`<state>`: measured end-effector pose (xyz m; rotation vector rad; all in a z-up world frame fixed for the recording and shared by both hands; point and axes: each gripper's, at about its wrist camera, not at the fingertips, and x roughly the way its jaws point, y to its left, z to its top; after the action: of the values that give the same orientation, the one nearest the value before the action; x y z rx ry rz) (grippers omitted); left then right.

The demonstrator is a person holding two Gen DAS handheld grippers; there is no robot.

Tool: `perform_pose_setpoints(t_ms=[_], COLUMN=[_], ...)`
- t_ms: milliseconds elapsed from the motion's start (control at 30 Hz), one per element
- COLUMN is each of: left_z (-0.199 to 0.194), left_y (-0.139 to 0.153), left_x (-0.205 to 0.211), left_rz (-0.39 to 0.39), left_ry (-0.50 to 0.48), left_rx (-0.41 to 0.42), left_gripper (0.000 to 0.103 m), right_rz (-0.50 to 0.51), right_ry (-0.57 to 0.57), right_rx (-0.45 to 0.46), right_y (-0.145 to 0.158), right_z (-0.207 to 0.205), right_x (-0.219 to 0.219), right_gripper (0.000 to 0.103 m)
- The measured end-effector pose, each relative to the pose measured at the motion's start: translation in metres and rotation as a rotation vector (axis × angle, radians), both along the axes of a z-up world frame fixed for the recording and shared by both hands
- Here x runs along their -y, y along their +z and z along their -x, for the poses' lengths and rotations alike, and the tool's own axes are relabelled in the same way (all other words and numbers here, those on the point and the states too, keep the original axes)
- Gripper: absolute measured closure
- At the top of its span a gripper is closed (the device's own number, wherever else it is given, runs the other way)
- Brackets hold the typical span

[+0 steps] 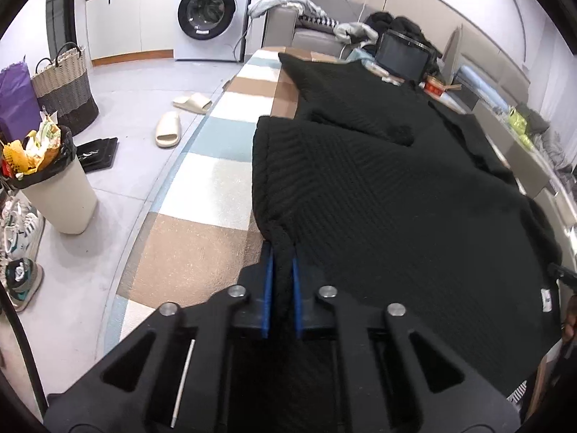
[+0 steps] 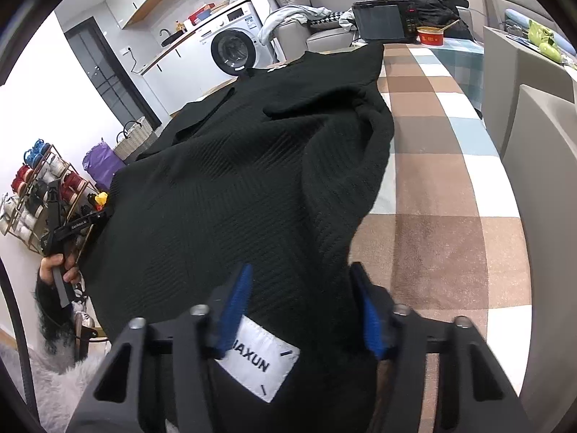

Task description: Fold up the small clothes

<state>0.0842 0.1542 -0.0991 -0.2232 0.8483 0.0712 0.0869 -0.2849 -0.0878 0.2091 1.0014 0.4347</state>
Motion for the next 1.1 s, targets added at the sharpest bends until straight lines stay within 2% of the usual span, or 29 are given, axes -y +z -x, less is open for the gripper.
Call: perform_pose_setpoints(t_ms=[67, 100, 133, 233, 367, 567, 733, 833, 900, 1033, 1100], left_z=[0.002, 0.004, 0.008, 0.02, 0.036, 0.051, 0.06, 0.065, 0.065, 0.063, 0.062], left_y=[0.005, 0.008, 0.011, 0.026, 0.051, 0.076, 0.086, 0.086, 0.083, 0.075, 0.073], left_x=[0.002, 0.004, 0.005, 0.008, 0.009, 0.009, 0.007, 0.005, 0.003, 0.002, 0.002], left_rz=[-0.007, -0.011, -0.013, 0.011, 0.052, 0.108, 0.118, 0.12, 0.122, 0.119, 0.122], left_ry=[-0.002, -0.008, -0.012, -0.03, -0.052, -0.076, -0.063, -0.055, -0.052, -0.043, -0.039], left_rx=[0.038, 0.053, 0.063, 0.114, 0.179, 0.245, 0.275, 0.272, 0.263, 0.24, 0.237], left_gripper=[0.098, 0.099, 0.099, 0.099, 0.099, 0.099, 0.099, 0.099, 0.099, 0.099, 0.099], right_rz=[0.014, 0.018, 0.02, -0.122, -0.338, -0.515, -0.596, -0.573, -0.541, -0.405, -0.365], right_ry=[-0.016, -0.025, -0.041, -0.098, -0.171, -0.2, -0.192, -0.199, -0.199, -0.22, -0.215], right_rx=[0.009, 0.009, 0.007, -0.017, 0.048, 0.183, 0.261, 0.273, 0.234, 0.145, 0.084], right_y=[-0.001, -0.001, -0.002, 0.001, 0.02, 0.044, 0.056, 0.059, 0.055, 0.04, 0.033], right_z=[-0.001, -0.001, -0.001, -0.005, 0.0, 0.009, 0.01, 0.012, 0.011, 0.006, 0.002], right_x=[0.002, 0.004, 0.006, 0.025, 0.053, 0.069, 0.074, 0.074, 0.076, 0.074, 0.071], right_gripper=[0.076, 0.091, 0.097, 0.098, 0.099, 0.099, 0.099, 0.099, 0.099, 0.098, 0.093])
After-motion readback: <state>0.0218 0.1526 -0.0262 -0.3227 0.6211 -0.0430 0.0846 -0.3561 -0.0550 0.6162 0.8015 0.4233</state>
